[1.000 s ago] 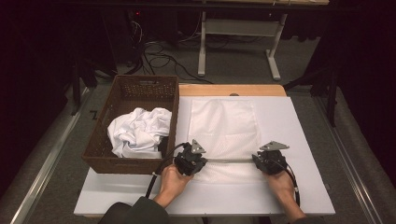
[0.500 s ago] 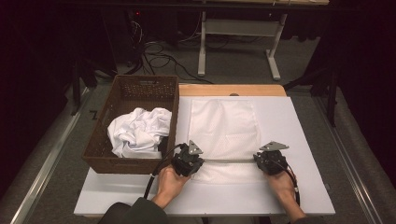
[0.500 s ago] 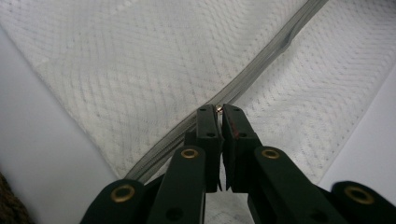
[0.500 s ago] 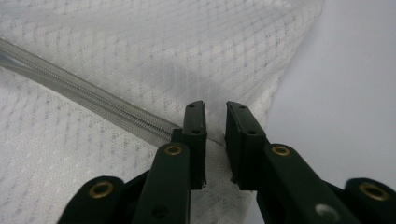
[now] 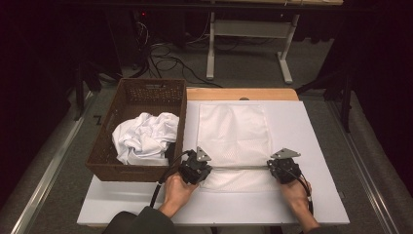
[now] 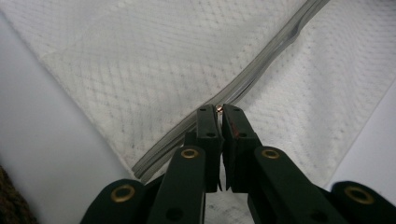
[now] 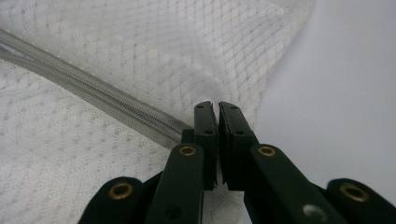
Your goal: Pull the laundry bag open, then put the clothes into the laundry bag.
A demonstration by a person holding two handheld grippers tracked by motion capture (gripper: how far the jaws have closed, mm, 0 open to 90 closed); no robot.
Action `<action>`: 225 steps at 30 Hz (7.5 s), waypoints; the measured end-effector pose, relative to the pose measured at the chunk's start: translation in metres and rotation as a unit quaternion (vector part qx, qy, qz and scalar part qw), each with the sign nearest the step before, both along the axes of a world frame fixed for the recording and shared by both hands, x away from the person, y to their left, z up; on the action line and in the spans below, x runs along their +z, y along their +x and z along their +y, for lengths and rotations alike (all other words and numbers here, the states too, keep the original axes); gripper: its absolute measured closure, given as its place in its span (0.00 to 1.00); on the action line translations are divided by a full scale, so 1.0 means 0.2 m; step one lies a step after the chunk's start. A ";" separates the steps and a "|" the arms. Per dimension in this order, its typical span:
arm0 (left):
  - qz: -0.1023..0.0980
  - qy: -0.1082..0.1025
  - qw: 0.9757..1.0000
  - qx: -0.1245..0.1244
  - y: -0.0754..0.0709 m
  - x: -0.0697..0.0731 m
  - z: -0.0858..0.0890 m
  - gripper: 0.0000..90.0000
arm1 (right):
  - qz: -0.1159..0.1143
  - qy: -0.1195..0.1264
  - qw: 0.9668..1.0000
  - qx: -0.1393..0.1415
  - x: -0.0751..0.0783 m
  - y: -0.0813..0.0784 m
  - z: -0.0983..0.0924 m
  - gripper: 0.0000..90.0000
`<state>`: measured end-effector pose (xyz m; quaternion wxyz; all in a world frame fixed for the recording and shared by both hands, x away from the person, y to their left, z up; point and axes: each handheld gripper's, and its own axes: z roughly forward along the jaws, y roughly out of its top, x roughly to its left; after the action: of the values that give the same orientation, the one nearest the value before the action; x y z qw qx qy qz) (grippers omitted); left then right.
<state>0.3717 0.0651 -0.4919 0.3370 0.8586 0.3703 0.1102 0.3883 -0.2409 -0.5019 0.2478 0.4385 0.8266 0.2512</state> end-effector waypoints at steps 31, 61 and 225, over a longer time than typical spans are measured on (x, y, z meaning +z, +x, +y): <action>0.000 0.037 0.998 0.051 -0.04 0.00 0.05 0.96 | -0.002 0.013 1.000 -0.023 0.02 -0.05 -0.07 0.97; 0.001 -0.021 1.000 0.008 -0.07 0.03 -0.02 0.52 | 0.009 0.104 0.994 0.008 0.06 -0.07 -0.06 0.55; 0.062 0.046 0.996 -0.047 0.06 0.25 -0.08 0.54 | 0.105 0.034 0.985 0.131 0.39 0.28 0.30 1.00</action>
<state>0.3841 0.0489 -0.4412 0.2787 0.8946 0.3446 0.0577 0.4441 -0.1805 -0.4248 0.1094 0.3585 0.8893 0.2618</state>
